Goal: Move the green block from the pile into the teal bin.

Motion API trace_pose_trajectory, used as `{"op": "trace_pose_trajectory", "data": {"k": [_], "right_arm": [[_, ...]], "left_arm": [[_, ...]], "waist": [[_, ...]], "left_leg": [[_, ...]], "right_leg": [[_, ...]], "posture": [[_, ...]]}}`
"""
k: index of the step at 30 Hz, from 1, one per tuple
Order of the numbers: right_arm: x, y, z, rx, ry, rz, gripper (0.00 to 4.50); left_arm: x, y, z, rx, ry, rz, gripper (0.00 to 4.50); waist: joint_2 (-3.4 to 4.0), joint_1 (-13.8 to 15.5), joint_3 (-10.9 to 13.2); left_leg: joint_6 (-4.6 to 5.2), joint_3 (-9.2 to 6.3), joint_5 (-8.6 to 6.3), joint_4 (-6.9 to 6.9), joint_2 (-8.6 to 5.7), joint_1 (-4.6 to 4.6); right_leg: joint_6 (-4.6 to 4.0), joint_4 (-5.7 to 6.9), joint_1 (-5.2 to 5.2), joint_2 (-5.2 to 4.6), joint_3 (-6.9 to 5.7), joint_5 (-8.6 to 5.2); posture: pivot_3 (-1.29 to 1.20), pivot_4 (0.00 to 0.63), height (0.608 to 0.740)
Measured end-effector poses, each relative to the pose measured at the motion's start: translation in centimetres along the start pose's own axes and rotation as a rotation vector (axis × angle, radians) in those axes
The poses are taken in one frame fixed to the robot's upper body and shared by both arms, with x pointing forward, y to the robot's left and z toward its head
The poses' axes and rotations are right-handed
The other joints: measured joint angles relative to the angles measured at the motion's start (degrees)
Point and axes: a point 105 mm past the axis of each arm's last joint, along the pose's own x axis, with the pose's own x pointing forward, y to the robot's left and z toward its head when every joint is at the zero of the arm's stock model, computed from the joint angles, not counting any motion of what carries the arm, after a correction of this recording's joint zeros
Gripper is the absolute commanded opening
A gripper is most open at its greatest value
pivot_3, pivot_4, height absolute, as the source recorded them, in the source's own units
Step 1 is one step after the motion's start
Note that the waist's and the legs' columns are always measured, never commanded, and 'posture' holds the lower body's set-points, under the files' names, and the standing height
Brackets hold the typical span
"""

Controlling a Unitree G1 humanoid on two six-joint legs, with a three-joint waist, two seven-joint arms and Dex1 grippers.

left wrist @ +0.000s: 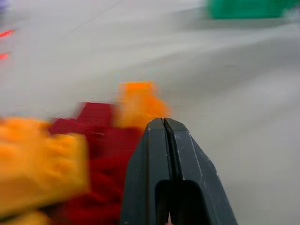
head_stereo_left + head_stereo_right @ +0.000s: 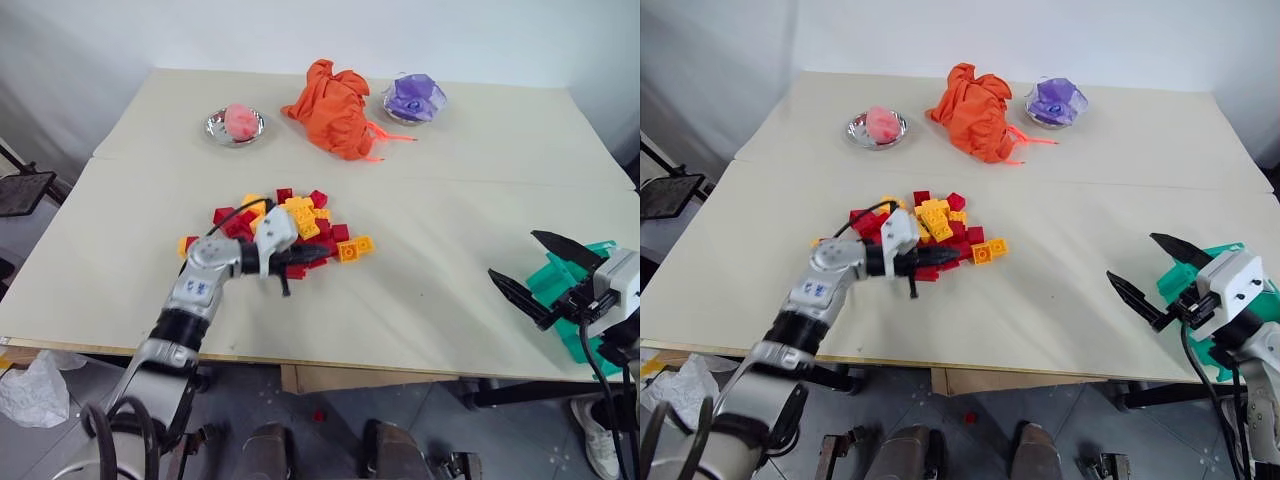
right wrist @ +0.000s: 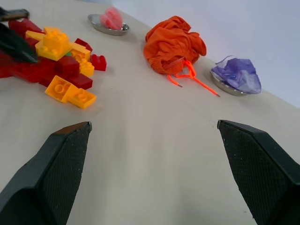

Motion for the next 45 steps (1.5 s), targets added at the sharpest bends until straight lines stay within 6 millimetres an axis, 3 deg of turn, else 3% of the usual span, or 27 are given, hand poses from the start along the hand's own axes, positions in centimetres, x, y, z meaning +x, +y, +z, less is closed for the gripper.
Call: {"op": "trace_pose_trajectory", "data": {"k": [9,14,24,27,31,34,37,39,42,45], "right_arm": [[0.3,0.0,0.3,-0.005,-0.016,-0.002,4.5],[1.2,0.6,0.2,0.009,-0.035,0.015,4.5],[2.0,1.3,-0.1,0.015,-0.04,0.037,4.5],[2.1,1.5,-0.1,0.019,-0.041,0.048,4.5],[3.1,1.8,0.3,0.025,-0.06,0.081,4.5],[3.8,2.2,0.7,0.027,-0.072,0.116,4.5],[4.4,2.7,0.8,0.033,-0.075,0.156,4.5],[5.0,3.1,1.1,0.029,-0.088,0.193,4.5],[5.1,3.3,0.8,0.036,-0.077,0.216,4.5],[5.2,3.4,0.7,0.035,-0.073,0.237,4.5]], "left_arm": [[-0.6,6.7,0.5,-0.058,0.061,0.397,0.02],[-2.5,8.6,-0.5,-0.033,0.13,0.516,0.02],[-1.2,0.9,-0.5,0.05,0.04,-0.034,0.02],[-2.5,-1.0,-0.4,0.032,0.019,-0.125,0.02],[-5.8,-0.7,-0.3,0.037,0.008,-0.078,0.02],[-9.2,0.0,-0.8,0.044,-0.039,0.036,0.55],[-12.2,1.3,-1.0,0.048,-0.077,0.198,1.44],[-15.5,1.8,-1.8,0.047,-0.029,0.3,2.02],[-18.2,1.5,-3.1,0.018,0.029,0.363,2.94],[-19.7,0.7,-4.6,-0.029,0.083,0.38,3.82]], "waist": [[-0.03,-0.17,0.02],[-0.03,-0.21,0.02],[-0.02,-0.26,0.01],[-0.01,-0.69,0.01],[0.0,-1.32,0.0],[0.02,-1.67,0.0],[0.01,-1.48,0.0],[0.02,-1.62,0.0],[0.02,-1.52,0.0],[0.02,-1.39,0.0]], "left_leg": [[0.0,0.01,0.0,-0.04,0.0,0.0],[0.0,0.01,0.0,-0.05,0.0,0.01],[0.0,0.03,0.0,-0.04,0.01,0.0],[-0.01,0.03,0.0,-0.04,0.04,0.0],[-0.01,0.03,0.0,-0.02,0.06,0.04],[-0.01,0.01,0.0,-0.03,0.08,0.04],[-0.01,-0.01,0.0,0.0,0.08,0.03],[-0.01,-0.01,-0.01,0.0,0.08,0.04],[-0.01,-0.01,-0.02,-0.04,0.08,0.04],[-0.01,-0.01,-0.02,-0.02,0.08,0.04]], "right_leg": [[0.01,-0.03,-0.01,0.01,0.01,0.01],[0.01,-0.01,-0.02,0.02,0.01,0.0],[0.01,0.02,-0.03,0.02,0.01,0.0],[0.01,0.05,-0.06,0.04,0.04,0.0],[0.01,0.07,-0.05,0.04,0.09,0.0],[0.0,0.08,-0.06,0.04,0.08,0.0],[-0.01,0.08,-0.04,0.03,0.06,0.0],[0.0,0.07,-0.03,0.03,0.06,0.0],[0.0,0.07,-0.04,0.03,0.05,0.0],[-0.01,0.08,-0.03,0.04,0.05,0.0]], "posture": [[0.0,0.15,0.74],[0.0,0.15,0.74],[0.0,0.15,0.74],[0.0,0.15,0.74],[0.0,0.15,0.74],[0.0,0.15,0.74],[0.0,0.15,0.74],[0.0,0.15,0.74],[0.0,0.15,0.74],[0.0,0.15,0.74]]}}
